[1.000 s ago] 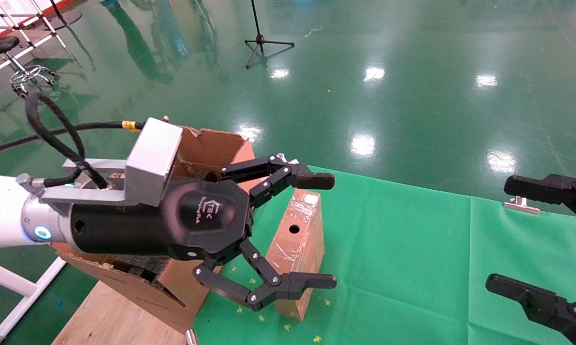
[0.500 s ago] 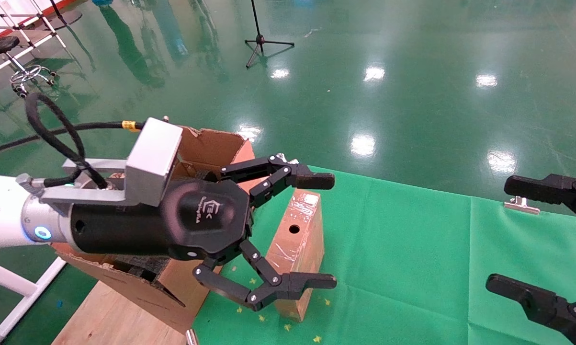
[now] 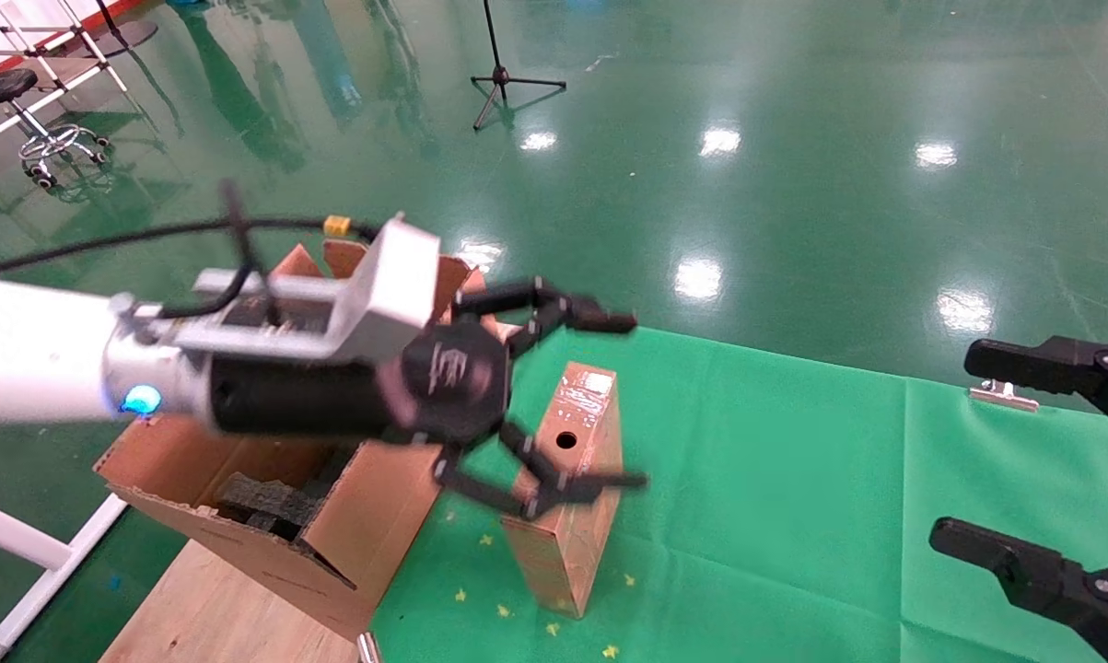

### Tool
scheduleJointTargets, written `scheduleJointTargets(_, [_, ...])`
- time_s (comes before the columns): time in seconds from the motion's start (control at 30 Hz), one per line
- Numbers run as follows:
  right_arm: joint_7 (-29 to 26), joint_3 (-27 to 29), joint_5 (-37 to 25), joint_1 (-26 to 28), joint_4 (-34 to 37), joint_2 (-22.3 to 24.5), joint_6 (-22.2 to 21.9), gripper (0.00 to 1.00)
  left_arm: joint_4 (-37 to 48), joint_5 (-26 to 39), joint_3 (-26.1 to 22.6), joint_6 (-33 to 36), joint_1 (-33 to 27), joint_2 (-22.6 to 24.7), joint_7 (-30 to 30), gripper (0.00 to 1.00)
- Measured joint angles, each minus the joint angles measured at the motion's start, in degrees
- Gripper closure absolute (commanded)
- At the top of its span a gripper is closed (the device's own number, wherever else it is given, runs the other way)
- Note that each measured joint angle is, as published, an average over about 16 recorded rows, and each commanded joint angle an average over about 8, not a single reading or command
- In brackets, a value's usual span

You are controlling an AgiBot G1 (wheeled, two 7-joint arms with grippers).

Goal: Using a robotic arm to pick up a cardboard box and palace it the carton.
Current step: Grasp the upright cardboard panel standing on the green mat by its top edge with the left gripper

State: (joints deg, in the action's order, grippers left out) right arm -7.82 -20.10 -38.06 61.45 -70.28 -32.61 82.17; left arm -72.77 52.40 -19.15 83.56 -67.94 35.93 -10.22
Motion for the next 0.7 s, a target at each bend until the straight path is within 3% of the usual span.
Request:
scheduleJointTargets(0.4, [0.0,0.0,0.0,-0.01,0.01,0.01,-0.02,1.0,-1.32,9.71,-3.2,-3.88,-4.67,0.25,-4.19,0.0])
scheduleJointTargets(0.57, [0.0,0.0,0.0,-0.01,0.01,0.01,-0.02,1.0,-2.97,17.19,-5.72,-6.1,-8.11,0.55,-11.68,0.0])
scheduleJointTargets(0.7, [0.0,0.0,0.0,-0.01,0.01,0.01,-0.02,1.0,-4.09,24.86,-8.57,-7.72,-12.08,1.68,-22.34,0.0])
